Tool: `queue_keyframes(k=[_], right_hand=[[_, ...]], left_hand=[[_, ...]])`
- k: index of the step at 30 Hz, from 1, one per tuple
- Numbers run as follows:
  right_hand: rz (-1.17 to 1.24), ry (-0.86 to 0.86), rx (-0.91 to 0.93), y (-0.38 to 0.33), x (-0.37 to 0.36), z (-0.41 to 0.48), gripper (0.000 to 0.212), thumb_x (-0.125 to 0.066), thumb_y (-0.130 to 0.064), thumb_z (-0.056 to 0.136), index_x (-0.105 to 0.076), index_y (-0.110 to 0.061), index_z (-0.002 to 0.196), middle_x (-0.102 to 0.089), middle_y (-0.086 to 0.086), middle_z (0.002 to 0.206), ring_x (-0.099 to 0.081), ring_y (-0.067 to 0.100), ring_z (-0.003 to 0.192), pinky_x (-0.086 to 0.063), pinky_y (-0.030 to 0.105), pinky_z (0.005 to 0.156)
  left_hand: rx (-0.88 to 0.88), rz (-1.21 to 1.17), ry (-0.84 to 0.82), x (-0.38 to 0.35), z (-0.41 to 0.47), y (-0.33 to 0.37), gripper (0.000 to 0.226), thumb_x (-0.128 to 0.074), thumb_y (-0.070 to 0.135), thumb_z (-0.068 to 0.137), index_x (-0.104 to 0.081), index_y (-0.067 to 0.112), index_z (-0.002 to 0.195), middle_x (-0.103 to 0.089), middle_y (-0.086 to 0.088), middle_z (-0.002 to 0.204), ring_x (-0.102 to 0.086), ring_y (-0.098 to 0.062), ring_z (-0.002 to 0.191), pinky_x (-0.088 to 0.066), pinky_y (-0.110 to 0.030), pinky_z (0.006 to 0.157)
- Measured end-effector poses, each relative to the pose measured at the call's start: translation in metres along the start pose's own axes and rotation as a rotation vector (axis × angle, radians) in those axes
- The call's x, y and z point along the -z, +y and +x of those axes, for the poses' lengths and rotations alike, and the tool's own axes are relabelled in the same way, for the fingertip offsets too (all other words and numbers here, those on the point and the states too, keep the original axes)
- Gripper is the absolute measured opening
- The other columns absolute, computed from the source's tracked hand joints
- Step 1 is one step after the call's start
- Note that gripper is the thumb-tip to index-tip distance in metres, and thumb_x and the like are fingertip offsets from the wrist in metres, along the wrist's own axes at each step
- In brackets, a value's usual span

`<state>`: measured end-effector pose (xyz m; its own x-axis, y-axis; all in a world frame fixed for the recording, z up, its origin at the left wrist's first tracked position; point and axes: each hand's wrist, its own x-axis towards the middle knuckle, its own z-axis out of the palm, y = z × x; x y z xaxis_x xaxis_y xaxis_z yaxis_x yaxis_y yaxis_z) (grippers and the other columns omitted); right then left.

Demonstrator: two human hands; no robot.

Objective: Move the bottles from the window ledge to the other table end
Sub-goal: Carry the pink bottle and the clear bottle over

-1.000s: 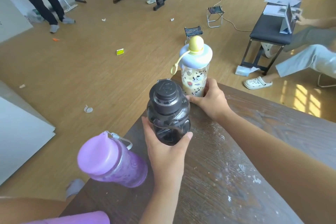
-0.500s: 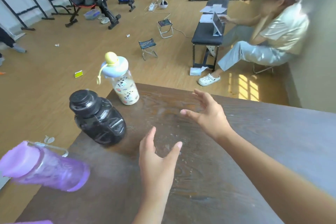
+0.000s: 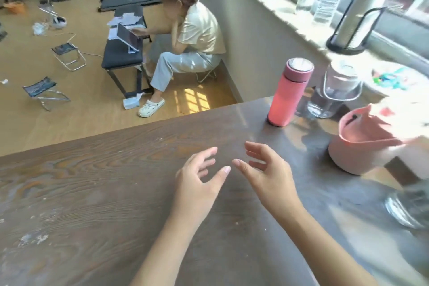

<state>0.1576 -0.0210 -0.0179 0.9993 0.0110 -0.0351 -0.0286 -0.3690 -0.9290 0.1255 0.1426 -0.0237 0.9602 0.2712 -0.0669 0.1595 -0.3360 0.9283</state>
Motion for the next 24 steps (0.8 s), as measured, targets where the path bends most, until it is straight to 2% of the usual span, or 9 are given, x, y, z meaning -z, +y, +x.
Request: queue_keyframes(k=[2, 3, 5, 7, 12, 14, 16, 19, 24], right_hand=[[-0.019, 0.106, -0.068, 0.023, 0.039, -0.006, 0.05, -0.083, -0.031, 0.085, -0.067, -0.021, 0.132, -0.07, -0.007, 0.122, -0.071, 0.012, 0.107, -0.057, 0.024, 0.092], [-0.011, 0.162, -0.107, 0.033, 0.057, -0.01, 0.048, -0.083, -0.03, 0.085, -0.068, -0.021, 0.13, -0.071, -0.006, 0.122, -0.072, 0.013, 0.105, -0.057, 0.024, 0.092], [-0.022, 0.286, -0.16, 0.049, 0.09, -0.016, 0.045, -0.083, -0.029, 0.085, -0.07, -0.019, 0.127, -0.072, -0.005, 0.118, -0.072, 0.013, 0.1, -0.052, 0.008, 0.084], [-0.064, 0.408, -0.21, 0.061, 0.117, -0.021, 0.045, -0.083, -0.03, 0.085, -0.07, -0.017, 0.126, -0.073, -0.004, 0.115, -0.07, 0.009, 0.092, -0.046, 0.006, 0.077], [0.046, 0.556, -0.402, 0.088, 0.154, -0.033, 0.042, -0.082, -0.032, 0.085, -0.07, -0.019, 0.123, -0.074, -0.004, 0.106, -0.071, 0.016, 0.097, -0.054, 0.035, 0.093], [0.032, 0.6, -0.456, 0.096, 0.161, -0.046, 0.032, -0.081, -0.03, 0.086, -0.074, -0.017, 0.114, -0.073, -0.002, 0.092, -0.069, 0.018, 0.091, -0.049, 0.027, 0.085], [-0.007, 0.624, -0.499, 0.104, 0.166, -0.059, 0.022, -0.079, -0.033, 0.088, -0.076, -0.018, 0.103, -0.07, -0.003, 0.081, -0.066, 0.017, 0.084, -0.038, 0.02, 0.075], [-0.066, 0.684, -0.576, 0.115, 0.17, -0.07, 0.025, -0.078, -0.04, 0.087, -0.076, -0.015, 0.088, -0.066, -0.001, 0.072, -0.069, 0.025, 0.082, -0.035, 0.026, 0.07], [-0.029, 0.937, -0.541, 0.129, 0.176, -0.075, 0.052, -0.088, -0.027, 0.078, -0.054, 0.0, 0.106, -0.056, 0.013, 0.104, -0.06, 0.036, 0.098, -0.036, 0.032, 0.082]], left_hand=[[-0.05, 0.05, -0.074, -0.04, 0.003, 0.013, 0.052, -0.086, 0.021, 0.087, -0.071, 0.027, 0.137, -0.07, 0.012, 0.135, -0.069, -0.002, 0.121, -0.058, -0.035, 0.106], [-0.076, 0.073, -0.104, -0.059, 0.005, 0.019, 0.054, -0.087, 0.021, 0.086, -0.071, 0.025, 0.138, -0.069, 0.011, 0.134, -0.069, -0.004, 0.12, -0.057, -0.035, 0.106], [-0.12, 0.112, -0.154, -0.095, 0.011, 0.03, 0.056, -0.087, 0.019, 0.085, -0.07, 0.022, 0.138, -0.067, 0.011, 0.129, -0.068, -0.006, 0.117, -0.057, -0.036, 0.106], [-0.148, 0.14, -0.191, -0.127, 0.017, 0.04, 0.059, -0.089, 0.022, 0.083, -0.069, 0.019, 0.139, -0.065, 0.01, 0.125, -0.067, -0.01, 0.116, -0.057, -0.04, 0.105], [-0.182, 0.12, -0.296, -0.203, 0.023, 0.064, 0.09, -0.092, 0.036, 0.072, -0.056, 0.022, 0.153, -0.065, 0.003, 0.141, -0.064, -0.016, 0.131, -0.05, -0.041, 0.116], [-0.161, 0.117, -0.349, -0.231, 0.021, 0.073, 0.098, -0.097, 0.032, 0.07, -0.05, 0.023, 0.155, -0.061, 0.0, 0.149, -0.057, -0.016, 0.138, -0.045, -0.036, 0.119], [-0.156, 0.16, -0.335, -0.254, 0.019, 0.076, 0.089, -0.1, 0.034, 0.064, -0.057, 0.019, 0.141, -0.065, -0.001, 0.138, -0.06, -0.02, 0.132, -0.048, -0.031, 0.109], [-0.131, 0.153, -0.273, -0.279, 0.016, 0.075, 0.09, -0.102, 0.034, 0.058, -0.061, 0.01, 0.134, -0.066, -0.008, 0.134, -0.062, -0.025, 0.13, -0.048, -0.028, 0.103], [-0.144, 0.104, -0.198, -0.295, 0.015, 0.081, 0.112, -0.103, 0.042, 0.048, -0.057, 0.012, 0.145, -0.067, -0.006, 0.141, -0.063, -0.021, 0.132, -0.049, -0.035, 0.112]])
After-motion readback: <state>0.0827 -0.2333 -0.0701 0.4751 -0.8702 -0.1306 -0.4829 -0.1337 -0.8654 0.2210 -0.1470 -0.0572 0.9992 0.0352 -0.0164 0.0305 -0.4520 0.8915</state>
